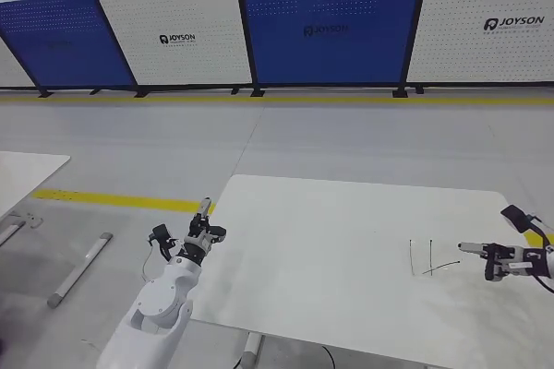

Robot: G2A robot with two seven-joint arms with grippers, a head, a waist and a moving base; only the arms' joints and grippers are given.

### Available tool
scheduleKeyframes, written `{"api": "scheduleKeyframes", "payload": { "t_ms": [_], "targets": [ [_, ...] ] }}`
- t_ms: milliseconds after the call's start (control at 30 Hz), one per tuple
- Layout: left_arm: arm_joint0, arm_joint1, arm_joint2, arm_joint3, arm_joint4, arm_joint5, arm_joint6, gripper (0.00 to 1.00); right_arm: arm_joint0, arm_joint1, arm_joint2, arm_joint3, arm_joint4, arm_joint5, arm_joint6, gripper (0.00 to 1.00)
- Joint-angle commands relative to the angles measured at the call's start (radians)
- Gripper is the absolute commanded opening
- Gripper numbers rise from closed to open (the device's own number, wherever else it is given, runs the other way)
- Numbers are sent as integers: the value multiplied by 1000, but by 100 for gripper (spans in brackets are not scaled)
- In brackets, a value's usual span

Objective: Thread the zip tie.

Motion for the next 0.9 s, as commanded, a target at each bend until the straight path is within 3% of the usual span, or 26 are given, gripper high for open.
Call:
{"api": "scheduleKeyframes", "payload": {
  "t_ms": [0,100,200,667,767,867],
  "targets": [
    [0,0,0,0,0,0,0,100,13,0,-29,25,42,-66,0,100],
    [0,0,0,0,0,0,0,100,36,-1,-84,71,106,-128,0,100],
    [0,0,0,0,0,0,0,100,82,1,-155,129,121,-112,0,100],
    [0,0,0,0,0,0,0,100,82,1,-155,129,121,-112,0,100],
    [0,0,0,0,0,0,0,100,100,-7,-175,138,99,-56,-12,100],
    [0,0,0,0,0,0,0,100,121,-19,-201,154,85,-38,-21,100]
  ]
}}
